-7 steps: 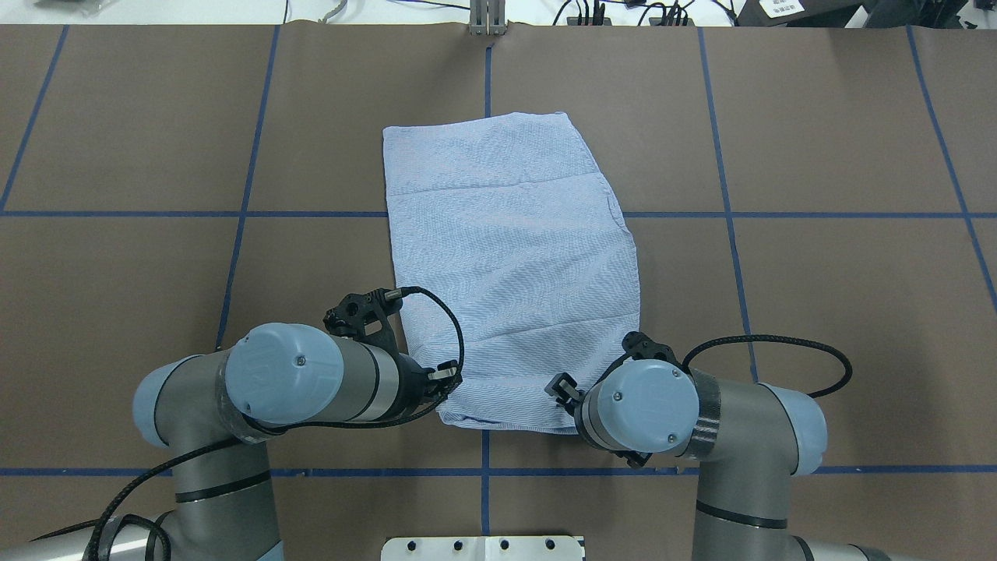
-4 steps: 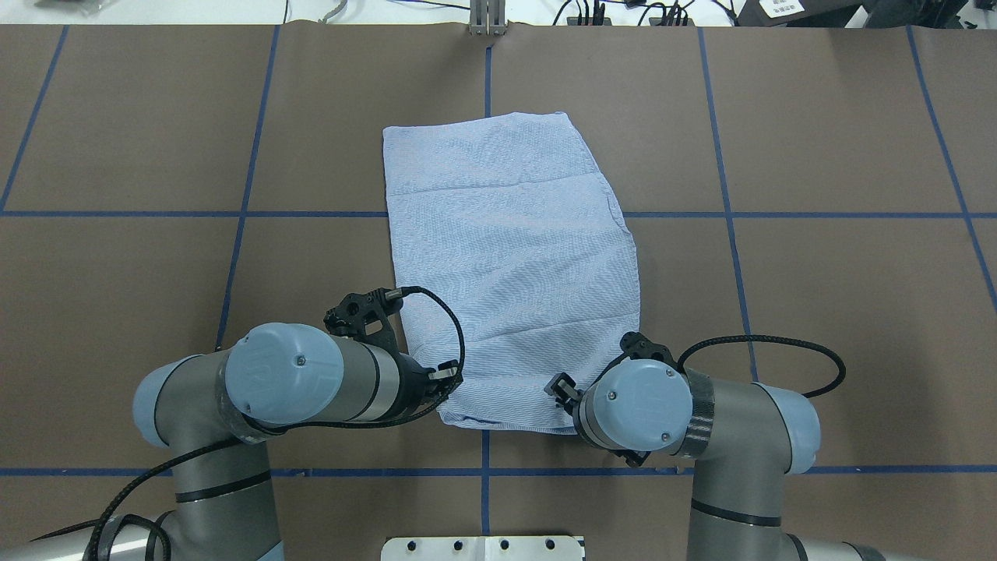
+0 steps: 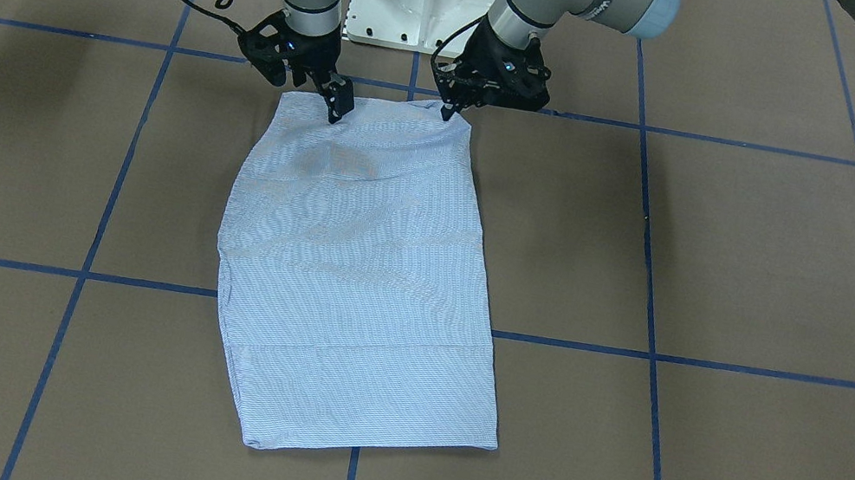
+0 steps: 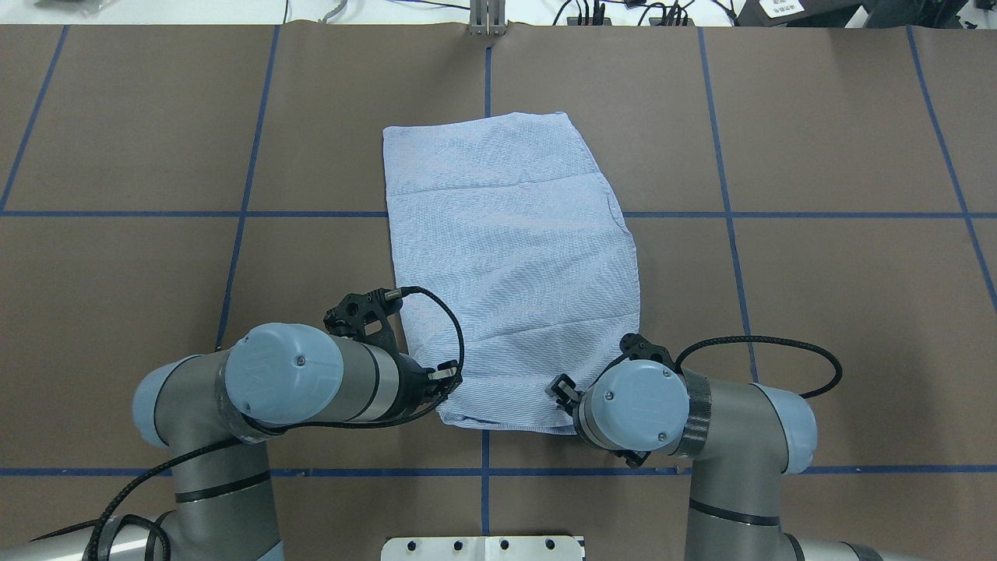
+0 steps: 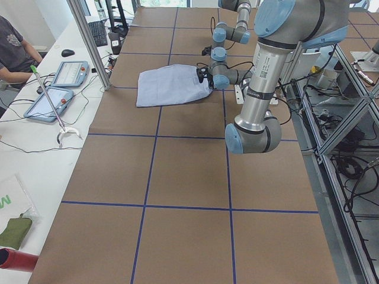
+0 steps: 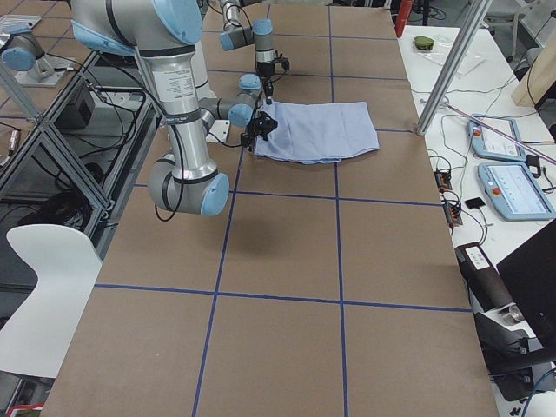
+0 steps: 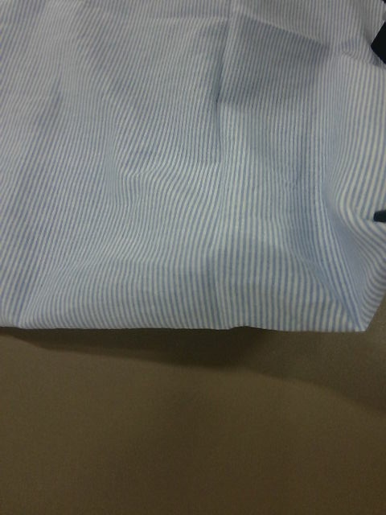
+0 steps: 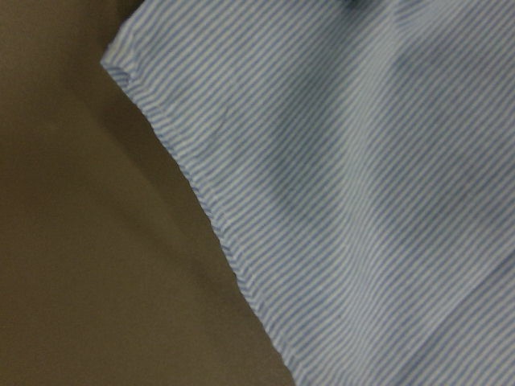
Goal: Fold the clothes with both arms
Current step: 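Close both grippers on the two near corners of the shirt, then lift the near edge with both grippers and fold it toward the far edge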
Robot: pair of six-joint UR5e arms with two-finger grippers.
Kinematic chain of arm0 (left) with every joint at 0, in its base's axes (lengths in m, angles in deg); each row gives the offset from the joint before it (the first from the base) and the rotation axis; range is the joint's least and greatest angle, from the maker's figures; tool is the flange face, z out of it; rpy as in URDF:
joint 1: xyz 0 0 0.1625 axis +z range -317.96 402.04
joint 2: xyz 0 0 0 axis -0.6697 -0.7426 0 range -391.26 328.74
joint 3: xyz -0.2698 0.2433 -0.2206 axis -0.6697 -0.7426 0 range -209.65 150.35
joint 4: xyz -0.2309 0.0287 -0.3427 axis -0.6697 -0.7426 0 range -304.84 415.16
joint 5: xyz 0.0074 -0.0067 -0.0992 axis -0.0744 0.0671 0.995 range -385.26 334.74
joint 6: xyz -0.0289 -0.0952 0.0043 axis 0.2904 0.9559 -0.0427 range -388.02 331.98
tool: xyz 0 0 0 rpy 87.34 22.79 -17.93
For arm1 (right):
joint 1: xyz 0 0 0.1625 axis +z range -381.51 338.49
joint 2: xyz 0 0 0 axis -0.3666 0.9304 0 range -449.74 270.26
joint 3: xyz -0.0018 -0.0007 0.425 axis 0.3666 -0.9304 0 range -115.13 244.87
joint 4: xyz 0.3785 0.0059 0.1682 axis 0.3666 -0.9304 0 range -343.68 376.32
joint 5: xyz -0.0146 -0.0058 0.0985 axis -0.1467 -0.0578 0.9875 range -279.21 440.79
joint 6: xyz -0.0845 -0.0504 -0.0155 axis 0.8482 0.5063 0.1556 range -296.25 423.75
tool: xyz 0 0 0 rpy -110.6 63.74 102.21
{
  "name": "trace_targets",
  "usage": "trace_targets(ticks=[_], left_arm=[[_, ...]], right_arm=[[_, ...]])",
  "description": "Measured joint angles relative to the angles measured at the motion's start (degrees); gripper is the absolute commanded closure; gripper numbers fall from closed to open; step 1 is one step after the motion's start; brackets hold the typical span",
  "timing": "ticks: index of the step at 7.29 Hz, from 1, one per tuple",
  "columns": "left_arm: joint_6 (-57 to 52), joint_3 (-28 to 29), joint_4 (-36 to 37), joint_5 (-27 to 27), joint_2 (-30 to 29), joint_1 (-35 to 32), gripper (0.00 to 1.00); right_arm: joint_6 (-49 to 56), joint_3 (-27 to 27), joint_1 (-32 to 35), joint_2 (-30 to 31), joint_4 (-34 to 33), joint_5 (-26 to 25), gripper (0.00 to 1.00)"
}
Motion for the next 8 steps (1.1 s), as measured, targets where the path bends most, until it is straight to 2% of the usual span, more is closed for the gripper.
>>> trace_targets(ticks=[1,3,4,5,8], left_arm=[[0.0,0.0,0.0,0.0,0.0,0.0,1.00],[0.0,0.0,0.0,0.0,0.0,0.0,1.00],[0.0,0.0,0.0,0.0,0.0,-0.1,1.00],[0.0,0.0,0.0,0.0,0.0,-0.1,1.00],[0.0,-0.6,0.3,-0.1,0.1,-0.2,1.00]], right_arm=[[0.0,0.0,0.1,0.0,0.0,0.1,0.61],[0.0,0.2,0.2,0.0,0.0,0.3,0.79],[0.1,0.3,0.3,0.0,0.0,0.4,0.92],[0.1,0.4,0.4,0.0,-0.1,0.4,1.00],[-0.5,1.9,1.1,-0.4,-0.1,0.5,1.00]])
